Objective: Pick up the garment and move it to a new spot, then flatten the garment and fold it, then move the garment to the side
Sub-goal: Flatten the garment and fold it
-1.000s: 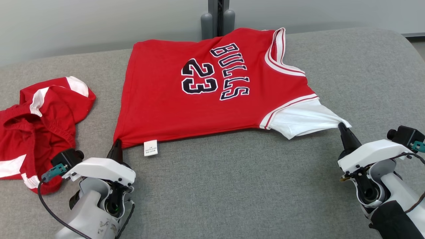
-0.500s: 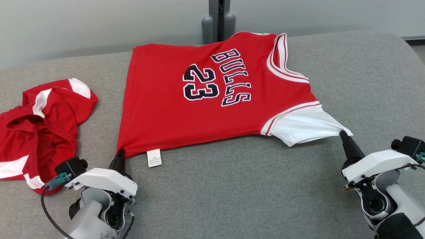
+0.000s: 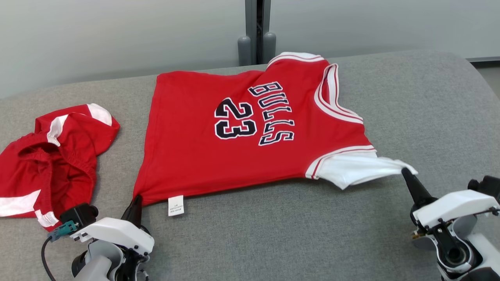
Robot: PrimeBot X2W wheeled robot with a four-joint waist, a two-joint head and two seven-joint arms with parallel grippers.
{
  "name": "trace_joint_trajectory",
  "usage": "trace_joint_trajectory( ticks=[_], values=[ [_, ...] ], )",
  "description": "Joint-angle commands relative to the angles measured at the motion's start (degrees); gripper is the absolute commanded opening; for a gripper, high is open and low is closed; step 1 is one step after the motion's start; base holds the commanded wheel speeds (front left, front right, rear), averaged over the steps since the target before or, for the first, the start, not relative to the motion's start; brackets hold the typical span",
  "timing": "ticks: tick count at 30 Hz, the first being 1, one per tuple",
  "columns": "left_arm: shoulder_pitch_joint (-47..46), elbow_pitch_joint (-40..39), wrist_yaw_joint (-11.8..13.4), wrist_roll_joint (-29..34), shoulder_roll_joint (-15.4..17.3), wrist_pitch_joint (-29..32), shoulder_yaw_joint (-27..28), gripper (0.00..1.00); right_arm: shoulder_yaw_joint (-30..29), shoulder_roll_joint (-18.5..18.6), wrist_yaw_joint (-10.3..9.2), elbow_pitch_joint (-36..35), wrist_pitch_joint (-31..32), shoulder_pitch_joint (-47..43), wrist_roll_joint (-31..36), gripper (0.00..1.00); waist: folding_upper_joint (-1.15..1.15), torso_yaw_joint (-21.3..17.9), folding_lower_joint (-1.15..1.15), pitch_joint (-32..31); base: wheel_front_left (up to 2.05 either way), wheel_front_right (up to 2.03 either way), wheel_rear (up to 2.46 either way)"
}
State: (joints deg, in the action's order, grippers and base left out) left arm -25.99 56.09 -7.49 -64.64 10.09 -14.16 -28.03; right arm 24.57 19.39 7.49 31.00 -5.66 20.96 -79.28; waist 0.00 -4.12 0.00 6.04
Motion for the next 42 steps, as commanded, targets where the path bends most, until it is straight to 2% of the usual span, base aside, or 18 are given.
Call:
trace_joint_trajectory(
  ticks=[1,10,26,42],
  values=[
    [0.8,-0.1,0.0,-0.2,0.9,0.0,-0.1,0.00,-0.5,0.8,0.03,0.1,0.4,-0.9,-0.7,0.00,0.00,0.0,0.00,-0.2,0.00,0.00,0.00],
    [3.1,-2.0,0.0,-0.4,2.9,1.1,-1.6,0.00,-1.6,0.2,0.03,-0.1,5.5,-5.3,-1.9,0.00,0.00,-0.5,0.00,-2.0,0.00,0.00,0.00],
    [8.9,-3.7,0.0,-1.4,3.5,0.6,-1.9,0.00,-7.5,0.1,0.03,-5.9,8.8,-14.7,-2.4,0.00,0.00,-0.8,0.00,-4.0,0.00,0.00,0.00],
    [15.5,-6.8,1.1,-1.9,3.8,0.9,-2.5,0.00,-12.1,-1.6,0.03,-8.0,17.5,-24.0,0.8,0.00,0.00,0.1,0.00,-5.3,0.00,0.00,0.00]
  ],
)
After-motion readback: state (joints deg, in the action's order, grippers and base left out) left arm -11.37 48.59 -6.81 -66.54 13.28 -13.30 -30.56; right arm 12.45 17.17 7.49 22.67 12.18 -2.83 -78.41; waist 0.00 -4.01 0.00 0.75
